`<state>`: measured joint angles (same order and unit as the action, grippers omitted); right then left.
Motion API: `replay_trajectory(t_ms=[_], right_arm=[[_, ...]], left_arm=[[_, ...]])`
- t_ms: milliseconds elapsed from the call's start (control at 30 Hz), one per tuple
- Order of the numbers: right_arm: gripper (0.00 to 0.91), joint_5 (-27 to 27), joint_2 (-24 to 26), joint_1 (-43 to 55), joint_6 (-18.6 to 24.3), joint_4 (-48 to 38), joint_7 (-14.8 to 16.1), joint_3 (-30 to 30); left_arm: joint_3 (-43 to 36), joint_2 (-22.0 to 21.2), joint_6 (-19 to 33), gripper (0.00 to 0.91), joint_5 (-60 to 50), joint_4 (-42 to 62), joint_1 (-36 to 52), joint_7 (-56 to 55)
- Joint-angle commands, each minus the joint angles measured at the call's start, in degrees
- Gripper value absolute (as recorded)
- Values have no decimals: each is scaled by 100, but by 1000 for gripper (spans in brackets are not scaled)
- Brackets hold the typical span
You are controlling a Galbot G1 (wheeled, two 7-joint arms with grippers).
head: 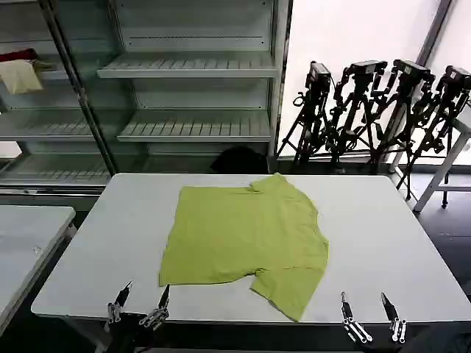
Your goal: Fold and organize the clothes.
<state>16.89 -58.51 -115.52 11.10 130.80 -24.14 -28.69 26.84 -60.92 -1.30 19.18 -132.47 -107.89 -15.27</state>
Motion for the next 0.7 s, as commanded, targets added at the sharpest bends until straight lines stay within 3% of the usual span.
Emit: replay_trajectory(t_ms=[33,200,400,700], right_arm=[[907,-55,104,30,-1383,430,-218,211],[907,441,155,262,-2466,723,-124,299],[907,784,-29,921,-3545,743,-264,644],[907,552,-272,1557,-3967,650,-342,1357]], left_arm=[[62,148,-1126,907,389,-414,127,45],[188,310,-2100,907,1056,-625,456,59],[113,459,-2979,907,1583,-685,977,22],[149,499,-3116,907,1841,-371,1298,2]])
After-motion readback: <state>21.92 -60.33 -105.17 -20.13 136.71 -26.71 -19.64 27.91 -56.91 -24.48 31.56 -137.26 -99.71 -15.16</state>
